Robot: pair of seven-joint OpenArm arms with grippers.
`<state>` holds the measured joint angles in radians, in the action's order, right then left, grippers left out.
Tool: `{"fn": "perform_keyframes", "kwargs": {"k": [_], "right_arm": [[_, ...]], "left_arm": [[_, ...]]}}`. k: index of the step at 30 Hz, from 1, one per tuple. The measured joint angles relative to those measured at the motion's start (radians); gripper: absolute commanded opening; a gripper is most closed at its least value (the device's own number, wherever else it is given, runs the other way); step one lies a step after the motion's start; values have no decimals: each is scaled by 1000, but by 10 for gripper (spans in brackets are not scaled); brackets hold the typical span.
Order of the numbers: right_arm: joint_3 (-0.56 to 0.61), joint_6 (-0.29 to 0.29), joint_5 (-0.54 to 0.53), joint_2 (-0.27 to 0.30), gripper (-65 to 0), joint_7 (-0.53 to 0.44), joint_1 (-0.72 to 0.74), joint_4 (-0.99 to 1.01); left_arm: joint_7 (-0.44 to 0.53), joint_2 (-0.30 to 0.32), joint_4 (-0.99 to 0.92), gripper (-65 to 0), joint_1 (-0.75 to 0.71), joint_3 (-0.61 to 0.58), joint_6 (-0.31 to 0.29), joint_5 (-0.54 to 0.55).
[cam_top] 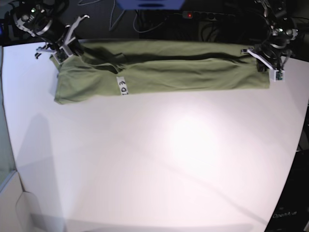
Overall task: Fold the T-shirt properly
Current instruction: 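Hold the folded strip's ends with both grippers and smooth it flat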
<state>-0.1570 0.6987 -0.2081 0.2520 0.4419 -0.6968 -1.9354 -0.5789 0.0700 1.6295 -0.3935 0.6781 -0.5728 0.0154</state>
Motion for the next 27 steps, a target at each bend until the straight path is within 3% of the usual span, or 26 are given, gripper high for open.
{"fn": "perform_keyframes", "kwargs": {"k": [3,15,27], "right_arm": [[0,-2,-4,3,-637,-78,-43,-2],[3,-2,0,22,-637,-239,-150,-2],[-34,0,-3,17,-643,-264,-149,16]], "left_arm": [[0,2,0,-613,0,0,0,0],[-4,5,0,-613,3,-1,0,-1],[50,23,-90,-613,40,6,0,19]]}}
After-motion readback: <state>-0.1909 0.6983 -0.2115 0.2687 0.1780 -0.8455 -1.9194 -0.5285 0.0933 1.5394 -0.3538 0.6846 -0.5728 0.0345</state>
